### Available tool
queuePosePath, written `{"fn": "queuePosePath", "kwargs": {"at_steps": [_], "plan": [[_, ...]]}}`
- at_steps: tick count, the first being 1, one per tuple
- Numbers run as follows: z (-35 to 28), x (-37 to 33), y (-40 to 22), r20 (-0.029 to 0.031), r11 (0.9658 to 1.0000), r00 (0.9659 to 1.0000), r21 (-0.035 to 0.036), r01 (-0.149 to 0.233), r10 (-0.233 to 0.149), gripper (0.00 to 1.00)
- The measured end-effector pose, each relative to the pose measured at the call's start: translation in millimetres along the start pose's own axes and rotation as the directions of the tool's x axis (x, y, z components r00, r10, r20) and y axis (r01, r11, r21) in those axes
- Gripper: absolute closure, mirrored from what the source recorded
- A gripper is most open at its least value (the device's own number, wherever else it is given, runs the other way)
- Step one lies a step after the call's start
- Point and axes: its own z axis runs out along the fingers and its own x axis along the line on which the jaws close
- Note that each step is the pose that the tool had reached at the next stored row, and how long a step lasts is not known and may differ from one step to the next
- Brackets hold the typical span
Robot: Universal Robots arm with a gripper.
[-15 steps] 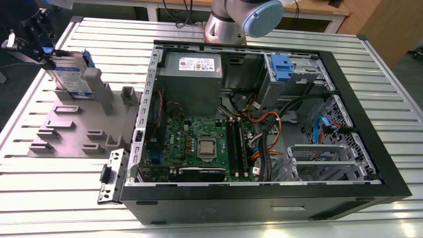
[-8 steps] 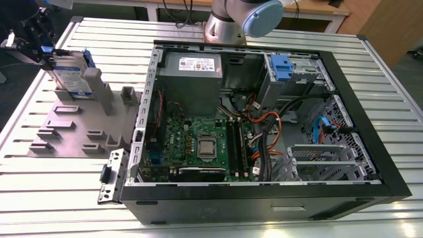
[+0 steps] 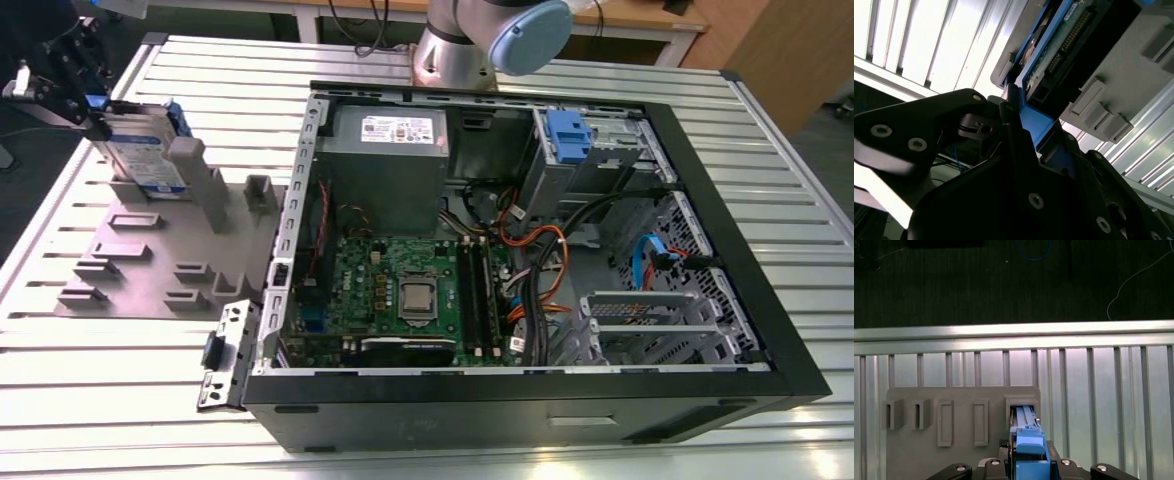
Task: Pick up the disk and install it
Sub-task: 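Pick up the disk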
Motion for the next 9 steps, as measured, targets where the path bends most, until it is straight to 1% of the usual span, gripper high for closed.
{"fn": "queuePosePath", "kwargs": {"at_steps": [5, 9], "plan": [[-0.6, 0.0, 0.0, -0.0001, 1.0000, 1.0000, -0.0002, 0.000, 0.000, 0.64], [-4.1, -0.2, 0.1, 0.0000, 1.0000, 1.0000, 0.0000, 0.000, 0.000, 0.64]]}}
